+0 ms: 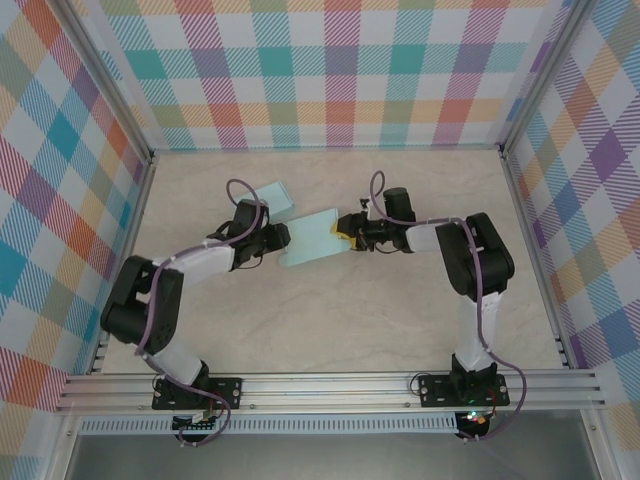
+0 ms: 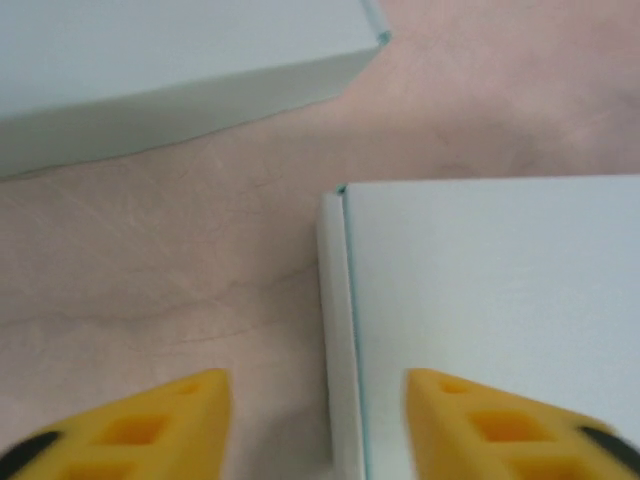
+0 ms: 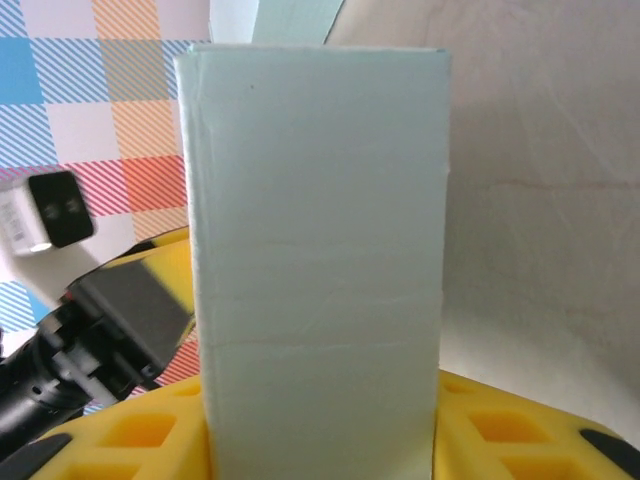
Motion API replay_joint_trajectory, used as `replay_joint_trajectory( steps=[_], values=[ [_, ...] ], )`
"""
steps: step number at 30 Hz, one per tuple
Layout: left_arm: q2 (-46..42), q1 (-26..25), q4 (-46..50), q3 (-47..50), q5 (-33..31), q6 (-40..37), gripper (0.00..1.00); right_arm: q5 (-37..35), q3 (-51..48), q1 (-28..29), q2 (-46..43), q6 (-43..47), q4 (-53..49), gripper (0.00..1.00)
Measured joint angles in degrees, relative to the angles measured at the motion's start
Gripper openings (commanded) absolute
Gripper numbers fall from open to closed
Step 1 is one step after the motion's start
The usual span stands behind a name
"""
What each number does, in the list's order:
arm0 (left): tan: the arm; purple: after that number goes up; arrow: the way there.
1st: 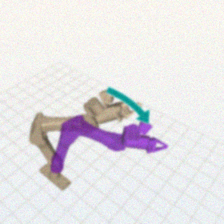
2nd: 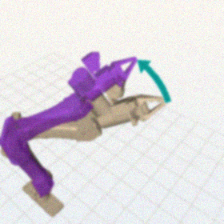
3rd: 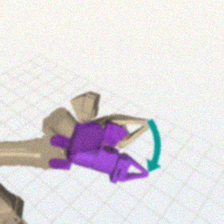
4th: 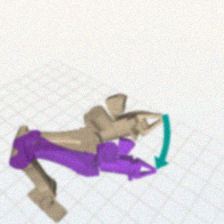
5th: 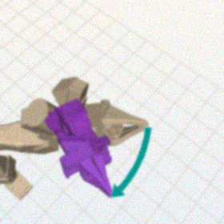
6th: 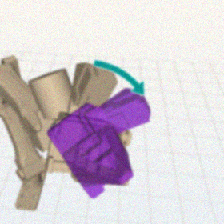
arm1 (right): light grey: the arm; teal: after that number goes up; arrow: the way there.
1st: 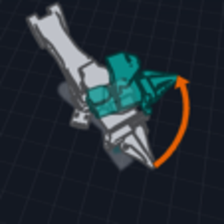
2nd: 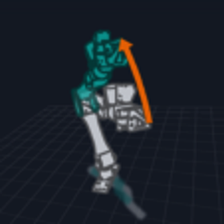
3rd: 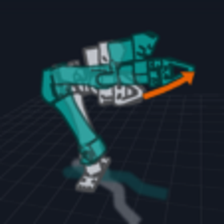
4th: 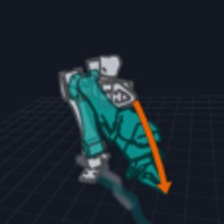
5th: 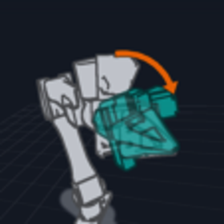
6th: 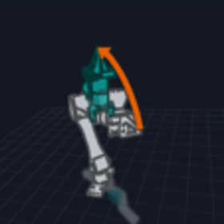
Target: Fold the paper box
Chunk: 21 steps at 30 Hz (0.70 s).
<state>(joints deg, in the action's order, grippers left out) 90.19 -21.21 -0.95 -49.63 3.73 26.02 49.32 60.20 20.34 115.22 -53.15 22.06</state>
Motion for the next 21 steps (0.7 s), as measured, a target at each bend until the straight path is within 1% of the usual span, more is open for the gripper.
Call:
replay_joint_trajectory(
  steps=[1, 2, 4, 5, 8, 9, 11, 13, 16, 18, 21],
  values=[
    [-2.51, -0.02, -0.52, 1.14, -0.09, -0.44, 0.69, -0.22, -0.57, 0.0, -1.03, -0.46, -0.81, 0.41],
    [-5.11, -0.02, -1.33, 2.32, -0.17, -0.87, 0.74, -0.28, -0.92, -0.04, -1.77, -0.92, -1.33, 0.41],
    [-10.75, -0.02, -4.04, 5.22, -0.13, -2.49, 0.86, -0.24, -1.84, -0.2, -3.52, -2.34, -2.6, 0.4],
    [-13.16, -0.07, -5.79, 6.71, -0.15, -3.52, 0.9, -0.09, -2.36, -0.42, -4.17, -3.15, -2.95, 0.4],
    [-19.67, -0.96, -11.78, 12.26, 0.7, -8.74, 0.96, 1.36, -4.07, -0.98, -5.2, -6.05, -3.32, 0.39],
    [-21.81, -1.79, -13.97, 14.58, 1.18, -11.8, 1.0, 2.16, -4.76, -1.22, -5.25, -7.19, -3.34, 0.39],
    [-25.53, -4.74, -17.2, 18.88, 1.84, -18.08, 1.0, 3.72, -6.34, -1.64, -5.25, -9.42, -3.17, 0.39],
    [-29.81, -9.86, -18.82, 22.86, 1.86, -26.03, 1.0, 5.77, -8.04, -1.9, -5.55, -11.41, -2.67, 0.39],
    [-36.24, -17.29, -18.49, 26.34, 1.14, -37.05, 1.0, 7.13, -9.81, -2.16, -7.02, -13.16, -3.39, 0.4],
    [-39.47, -19.89, -17.03, 26.62, -0.09, -42.66, 1.0, 7.41, -10.8, -2.16, -8.35, -13.92, -4.24, 0.4],
    [-42.51, -21.9, -14.51, 26.62, -3.34, -49.96, 1.0, 8.11, -11.85, -2.16, -9.73, -14.93, -5.46, 0.4]
  ],
)
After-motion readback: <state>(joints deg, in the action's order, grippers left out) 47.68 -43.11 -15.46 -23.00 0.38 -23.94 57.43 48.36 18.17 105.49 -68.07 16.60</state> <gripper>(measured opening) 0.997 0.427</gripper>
